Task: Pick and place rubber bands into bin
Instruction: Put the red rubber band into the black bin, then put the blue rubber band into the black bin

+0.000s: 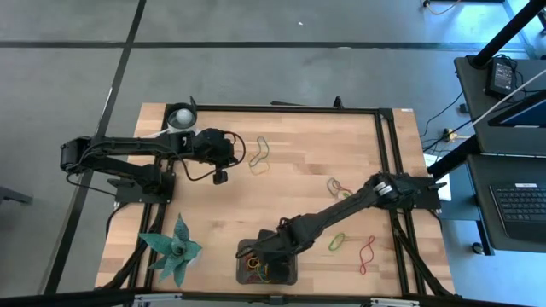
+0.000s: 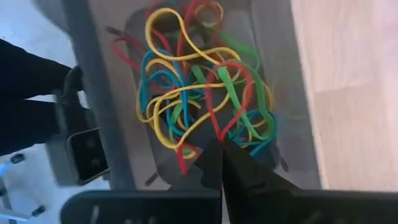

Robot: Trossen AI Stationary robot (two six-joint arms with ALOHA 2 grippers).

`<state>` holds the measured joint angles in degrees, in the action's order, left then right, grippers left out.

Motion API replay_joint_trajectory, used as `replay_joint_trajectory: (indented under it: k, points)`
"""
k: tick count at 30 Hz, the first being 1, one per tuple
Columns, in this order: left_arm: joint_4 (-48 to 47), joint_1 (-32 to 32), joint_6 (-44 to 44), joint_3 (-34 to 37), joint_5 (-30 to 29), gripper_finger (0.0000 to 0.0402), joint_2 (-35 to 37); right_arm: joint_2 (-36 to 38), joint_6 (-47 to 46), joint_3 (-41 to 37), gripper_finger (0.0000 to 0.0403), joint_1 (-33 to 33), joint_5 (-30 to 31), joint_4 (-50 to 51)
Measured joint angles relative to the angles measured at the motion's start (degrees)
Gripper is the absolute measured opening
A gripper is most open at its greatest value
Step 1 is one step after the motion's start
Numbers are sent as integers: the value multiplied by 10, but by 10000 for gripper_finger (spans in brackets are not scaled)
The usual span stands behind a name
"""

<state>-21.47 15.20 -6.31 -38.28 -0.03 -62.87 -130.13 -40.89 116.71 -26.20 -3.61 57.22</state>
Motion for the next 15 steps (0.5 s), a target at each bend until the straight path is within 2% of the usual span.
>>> replay_joint_trajectory:
  k: [4,15]
  points:
    - [0,0,0,0,0,4,0,-16,-25,0,10,0,-28,-4]
    - [0,0,0,0,-2,4,0,-13,-54,0,63,0,-30,0]
